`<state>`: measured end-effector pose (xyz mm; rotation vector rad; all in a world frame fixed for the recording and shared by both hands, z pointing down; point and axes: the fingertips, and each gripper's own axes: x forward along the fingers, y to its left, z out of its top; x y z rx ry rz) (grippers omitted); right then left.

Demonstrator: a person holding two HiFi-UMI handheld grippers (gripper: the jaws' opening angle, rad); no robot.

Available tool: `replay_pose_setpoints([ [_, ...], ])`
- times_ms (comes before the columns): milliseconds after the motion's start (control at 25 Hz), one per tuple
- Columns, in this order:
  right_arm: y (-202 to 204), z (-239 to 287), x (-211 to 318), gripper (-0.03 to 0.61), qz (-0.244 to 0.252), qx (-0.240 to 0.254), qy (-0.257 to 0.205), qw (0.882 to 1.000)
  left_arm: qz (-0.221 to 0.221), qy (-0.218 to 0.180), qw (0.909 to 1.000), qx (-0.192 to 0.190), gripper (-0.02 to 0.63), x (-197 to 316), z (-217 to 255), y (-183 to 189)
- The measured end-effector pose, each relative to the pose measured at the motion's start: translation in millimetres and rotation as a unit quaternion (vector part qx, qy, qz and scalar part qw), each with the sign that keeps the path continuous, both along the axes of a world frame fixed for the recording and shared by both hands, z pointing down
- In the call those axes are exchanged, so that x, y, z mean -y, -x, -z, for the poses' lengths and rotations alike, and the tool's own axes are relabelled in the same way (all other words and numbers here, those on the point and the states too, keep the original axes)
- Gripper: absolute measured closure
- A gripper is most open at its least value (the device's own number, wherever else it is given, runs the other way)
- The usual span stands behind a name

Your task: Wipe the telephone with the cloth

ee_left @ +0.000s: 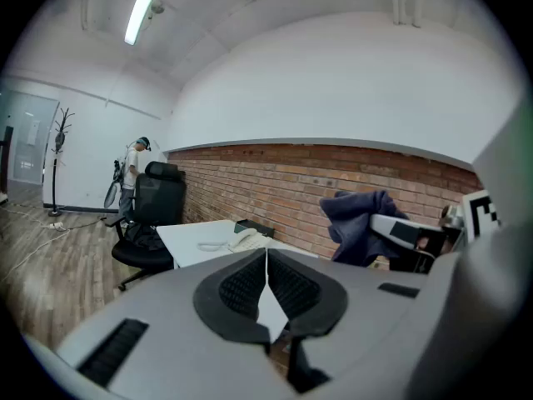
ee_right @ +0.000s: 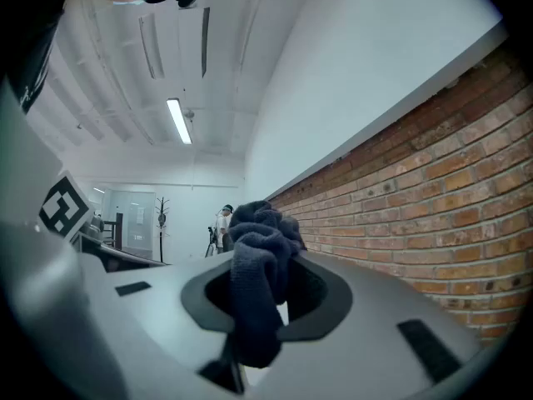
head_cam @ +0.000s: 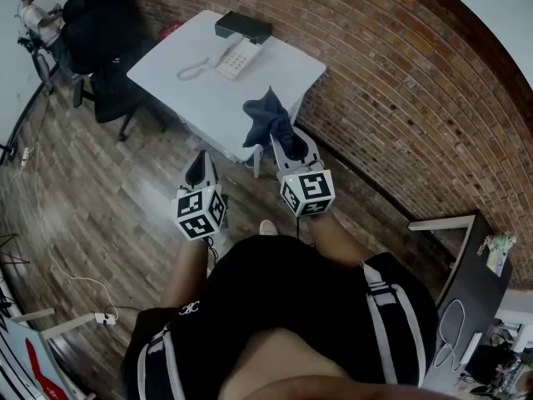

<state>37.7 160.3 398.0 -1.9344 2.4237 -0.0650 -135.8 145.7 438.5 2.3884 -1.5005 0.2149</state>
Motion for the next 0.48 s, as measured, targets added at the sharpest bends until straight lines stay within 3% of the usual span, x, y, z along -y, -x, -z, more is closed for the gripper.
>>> replay_pose_setpoints([
  [480,-13,-1,-4,0.511,0.001,0.008,0.002,1.0,-0.015,-0.005,0.9998,0.01,0.607,0,5,-20],
])
